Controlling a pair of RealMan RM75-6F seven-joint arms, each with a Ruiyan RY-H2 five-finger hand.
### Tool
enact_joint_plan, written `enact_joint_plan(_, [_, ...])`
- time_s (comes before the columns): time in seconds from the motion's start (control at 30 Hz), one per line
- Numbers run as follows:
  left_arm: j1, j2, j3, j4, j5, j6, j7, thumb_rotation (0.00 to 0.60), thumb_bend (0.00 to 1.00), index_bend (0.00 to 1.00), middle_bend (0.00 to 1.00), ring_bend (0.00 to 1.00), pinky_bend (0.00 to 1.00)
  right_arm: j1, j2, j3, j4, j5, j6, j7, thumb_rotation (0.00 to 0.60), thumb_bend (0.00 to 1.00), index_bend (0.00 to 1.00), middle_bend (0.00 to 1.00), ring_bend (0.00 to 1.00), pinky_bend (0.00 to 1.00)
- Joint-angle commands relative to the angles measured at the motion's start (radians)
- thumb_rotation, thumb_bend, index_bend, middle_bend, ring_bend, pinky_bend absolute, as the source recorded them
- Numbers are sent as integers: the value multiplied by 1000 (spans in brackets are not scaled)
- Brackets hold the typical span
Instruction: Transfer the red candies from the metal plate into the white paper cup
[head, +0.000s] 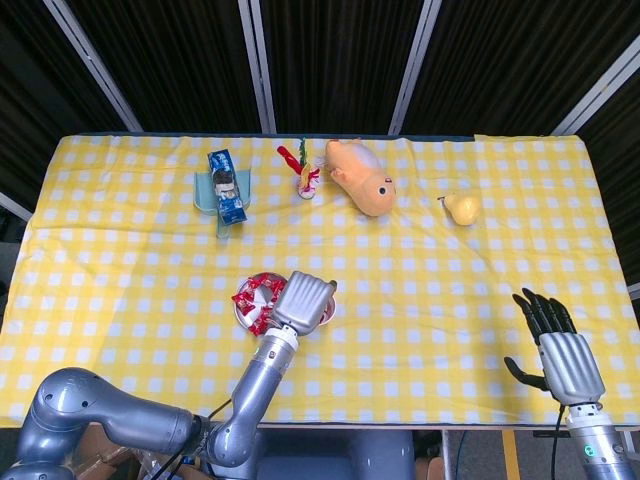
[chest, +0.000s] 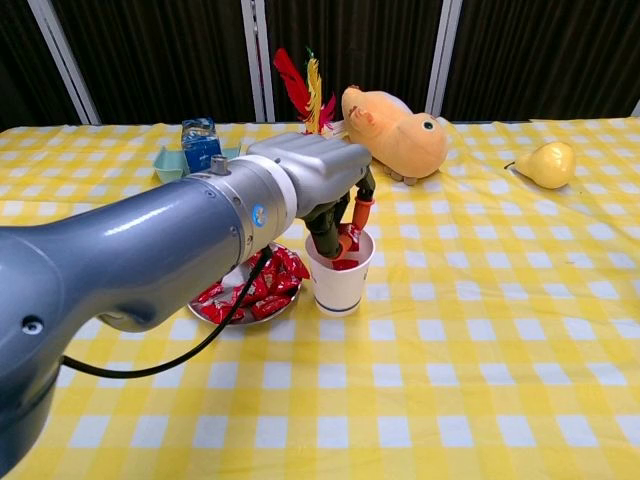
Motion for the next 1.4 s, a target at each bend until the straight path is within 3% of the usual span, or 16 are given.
enact_joint_plan(0.03, [3,10,7,-11,-9,4,1,600,379,470,561,852,972,0,0,0,-1,-2,2,-3,600,342,0,0,0,1])
enact_joint_plan(0.13, [7,17,11,-22,-7,6,-9,600,324,437,504,852,972,-1,-1,0,-1,-3,4,-5,600,341,0,0,0,1])
enact_joint_plan(0.57, [69,118,25,-155,69,53,-111,600,287,373,443,849,972,-2,-2,0,1,-2,5,-7,600,341,0,0,0,1])
enact_joint_plan(0.7, [91,167,52,-173,50,69,-95,600,169,317,380,846,971,-3,-2,0,0,-3,7,-9,600,341,0,0,0,1])
enact_joint_plan(0.87, [108,210,78,-188,3,73,-73,600,163,251,336,846,969,-2,-3,-1,0,-2,5,-12,600,342,0,0,0,1])
enact_joint_plan(1.17, [115,202,137,-117,-55,29,-61,600,151,191,272,846,968,-3,-4,-1,0,-3,6,-15,600,341,0,0,0,1])
enact_joint_plan(1.4, [96,137,137,-9,-94,-19,-62,600,150,185,252,846,967,-3,-4,2,0,2,6,-12,600,341,0,0,0,1])
